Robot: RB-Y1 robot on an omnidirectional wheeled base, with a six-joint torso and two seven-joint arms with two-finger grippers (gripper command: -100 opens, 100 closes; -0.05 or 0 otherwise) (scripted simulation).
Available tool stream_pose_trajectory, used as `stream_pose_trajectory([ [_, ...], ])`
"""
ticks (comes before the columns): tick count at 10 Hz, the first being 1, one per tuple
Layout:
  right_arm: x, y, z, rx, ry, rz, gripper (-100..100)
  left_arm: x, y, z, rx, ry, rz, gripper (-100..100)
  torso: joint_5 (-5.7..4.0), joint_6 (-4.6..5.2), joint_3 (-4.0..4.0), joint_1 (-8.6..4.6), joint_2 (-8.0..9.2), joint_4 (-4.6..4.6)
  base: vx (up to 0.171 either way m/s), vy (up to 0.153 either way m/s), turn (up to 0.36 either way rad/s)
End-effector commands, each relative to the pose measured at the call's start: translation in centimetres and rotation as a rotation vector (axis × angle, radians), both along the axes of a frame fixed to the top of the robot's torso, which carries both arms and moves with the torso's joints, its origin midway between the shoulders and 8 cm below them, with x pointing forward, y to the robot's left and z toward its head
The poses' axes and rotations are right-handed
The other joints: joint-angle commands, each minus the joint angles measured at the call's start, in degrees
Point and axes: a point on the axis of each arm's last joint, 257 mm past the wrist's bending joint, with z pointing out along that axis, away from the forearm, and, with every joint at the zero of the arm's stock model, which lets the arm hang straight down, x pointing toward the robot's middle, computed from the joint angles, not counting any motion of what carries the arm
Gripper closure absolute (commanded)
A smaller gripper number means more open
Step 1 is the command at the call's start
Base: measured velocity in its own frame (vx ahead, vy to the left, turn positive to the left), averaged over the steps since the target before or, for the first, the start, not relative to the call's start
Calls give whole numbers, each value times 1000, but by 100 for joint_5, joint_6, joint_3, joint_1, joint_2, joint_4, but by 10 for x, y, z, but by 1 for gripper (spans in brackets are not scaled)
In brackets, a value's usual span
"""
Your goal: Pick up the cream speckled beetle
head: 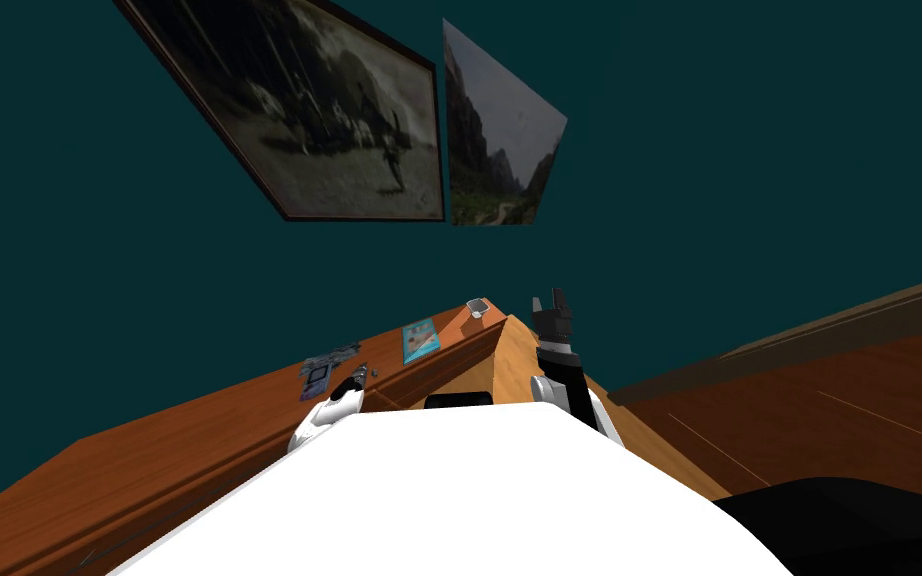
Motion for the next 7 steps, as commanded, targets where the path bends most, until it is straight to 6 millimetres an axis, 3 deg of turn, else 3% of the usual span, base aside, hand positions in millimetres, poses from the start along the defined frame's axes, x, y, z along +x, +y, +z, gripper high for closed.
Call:
stream_pose_trajectory([
  [1, 0, 0, 0, 0, 0, 0, 0, -5, -4, -12, -21, 35, 9, -100, 0, 0, 0, 0, 0, 0, 56, -42, 1],
  [5, 0, 0, 0, 0, 0, 0, 0, -26, -18, -41, -71, 111, 29, -100, 3, -1, 3, 17, 6, 1, 53, -16, -6],
  [6, 0, 0, 0, 0, 0, 0, 0, -22, -13, -34, -61, 96, 25, -100, 4, -2, 4, 19, 7, 1, 24, -2, 1],
  [7, 0, 0, 0, 0, 0, 0, 0, -23, -14, -35, -63, 99, 26, 0, 3, -1, 8, 21, 15, 3, 0, 0, 0],
])
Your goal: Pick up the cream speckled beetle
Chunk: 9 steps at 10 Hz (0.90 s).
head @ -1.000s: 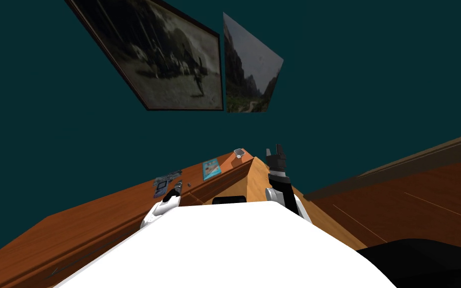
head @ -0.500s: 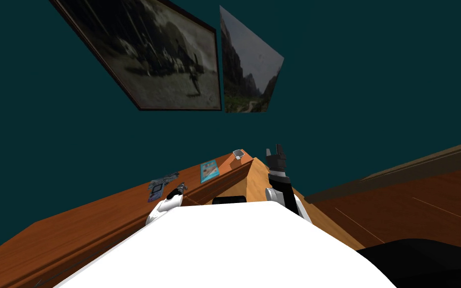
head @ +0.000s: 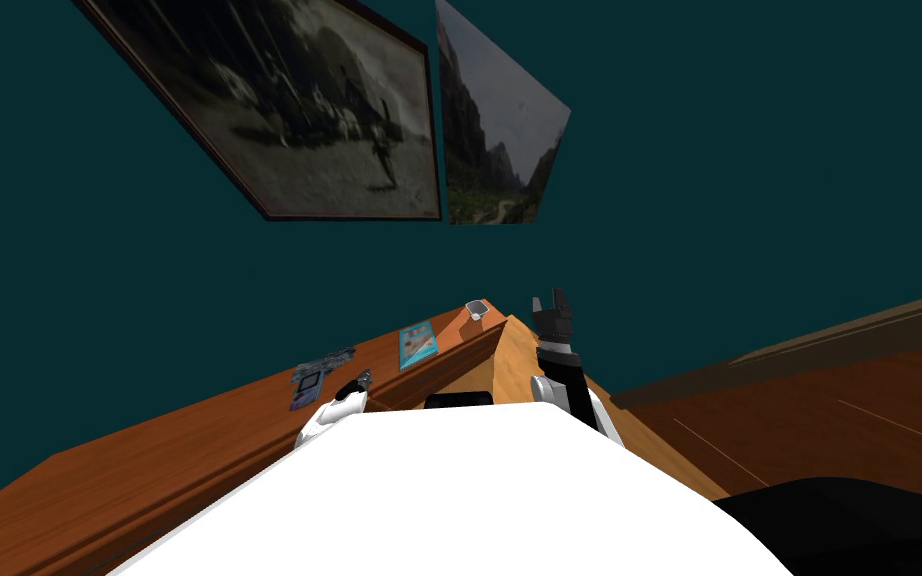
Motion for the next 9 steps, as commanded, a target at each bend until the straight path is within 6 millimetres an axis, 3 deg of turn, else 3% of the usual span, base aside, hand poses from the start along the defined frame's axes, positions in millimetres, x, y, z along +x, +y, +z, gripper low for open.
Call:
stream_pose_trajectory([
  [1, 0, 0, 0, 0, 0, 0, 0, -4, -3, -5, 0, -1, -5, -100, 0, 0, 0, 0, 0, 0, 45, 14, 38],
  [5, 0, 0, 0, 0, 0, 0, 0, -10, -7, -14, 0, 0, -13, -100, 0, -1, -1, -3, -2, -1, 32, 8, 33],
  [6, 0, 0, 0, 0, 0, 0, 0, -10, -8, -14, 1, -2, -14, 100, -1, 0, 2, -3, 4, 1, 0, 0, 0],
  [9, 0, 0, 0, 0, 0, 0, 0, -10, -8, -14, 1, -2, -15, 100, 1, 0, 2, 0, 5, 0, 0, 0, 0],
])
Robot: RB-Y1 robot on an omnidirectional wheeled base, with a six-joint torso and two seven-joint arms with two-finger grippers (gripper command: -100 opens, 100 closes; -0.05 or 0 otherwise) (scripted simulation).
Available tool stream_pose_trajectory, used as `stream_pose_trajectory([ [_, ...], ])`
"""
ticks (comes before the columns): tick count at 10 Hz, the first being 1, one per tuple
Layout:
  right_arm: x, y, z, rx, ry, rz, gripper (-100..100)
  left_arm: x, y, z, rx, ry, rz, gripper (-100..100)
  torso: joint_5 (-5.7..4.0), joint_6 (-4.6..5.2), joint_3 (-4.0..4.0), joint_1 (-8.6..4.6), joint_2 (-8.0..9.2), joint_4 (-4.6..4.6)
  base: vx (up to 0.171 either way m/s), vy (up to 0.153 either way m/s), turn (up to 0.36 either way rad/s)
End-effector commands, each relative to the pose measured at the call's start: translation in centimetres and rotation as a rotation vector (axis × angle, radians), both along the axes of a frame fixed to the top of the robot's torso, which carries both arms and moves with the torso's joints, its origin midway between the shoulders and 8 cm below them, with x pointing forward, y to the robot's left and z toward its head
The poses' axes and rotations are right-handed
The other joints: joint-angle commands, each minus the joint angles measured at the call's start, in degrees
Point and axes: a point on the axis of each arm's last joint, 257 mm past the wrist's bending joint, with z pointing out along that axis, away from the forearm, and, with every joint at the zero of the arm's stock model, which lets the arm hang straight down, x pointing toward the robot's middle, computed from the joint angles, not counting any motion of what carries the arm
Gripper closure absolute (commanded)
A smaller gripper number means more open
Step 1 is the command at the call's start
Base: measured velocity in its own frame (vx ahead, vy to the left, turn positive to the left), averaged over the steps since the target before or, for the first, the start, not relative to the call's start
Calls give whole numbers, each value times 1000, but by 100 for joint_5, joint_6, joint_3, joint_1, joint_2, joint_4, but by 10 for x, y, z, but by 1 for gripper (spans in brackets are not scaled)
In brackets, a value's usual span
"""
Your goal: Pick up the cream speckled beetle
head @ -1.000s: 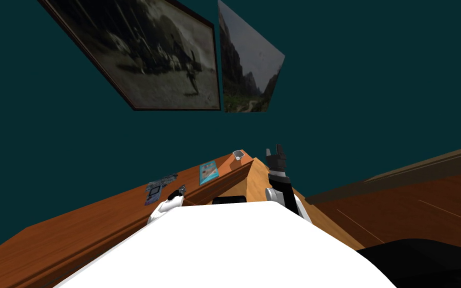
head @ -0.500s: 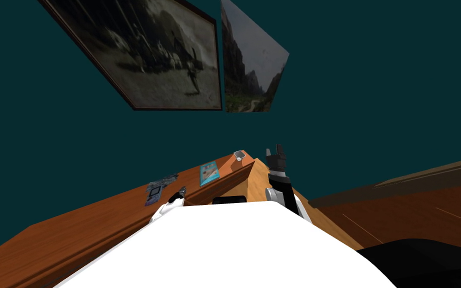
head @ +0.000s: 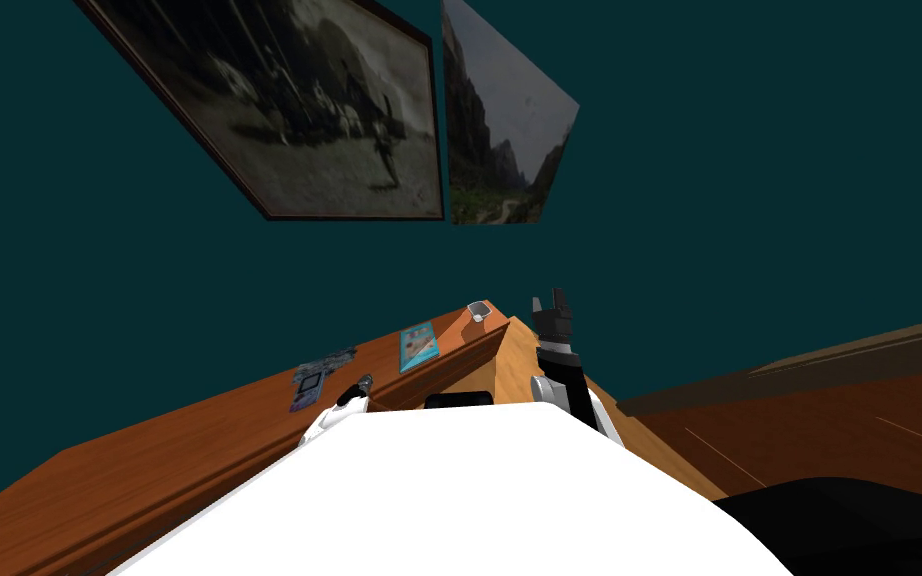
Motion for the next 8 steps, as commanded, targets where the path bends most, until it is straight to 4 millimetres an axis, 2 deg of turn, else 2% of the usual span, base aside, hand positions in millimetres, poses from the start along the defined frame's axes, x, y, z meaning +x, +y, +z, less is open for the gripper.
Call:
stream_pose_trajectory([
  [1, 0, 0, 0, 0, 0, 0, 0, 0, 0, 0, 0, 0, 0, 100, 0, 0, 0, 0, 0, 0, 0, 0, 0],
  [2, 0, 0, 0, 0, 0, 0, 0, 0, 0, 0, 0, 0, 0, 0, 0, 0, 0, 0, 0, 0, 0, 0, 0],
  [3, 0, 0, 0, 0, 0, 0, 0, 3, 3, 5, -1, 1, 6, 100, 0, 0, 0, 0, 0, 0, -7, 12, -34],
  [7, 0, 0, 0, 0, 0, 0, 0, 7, 6, 10, 0, -1, 10, 100, -1, 1, 7, -8, 14, 2, -24, -4, -32],
  [8, 0, 0, 0, 0, 0, 0, 0, 7, 6, 11, -1, 1, 11, 0, -1, -1, 5, -6, 10, 1, 0, 0, 0],
])
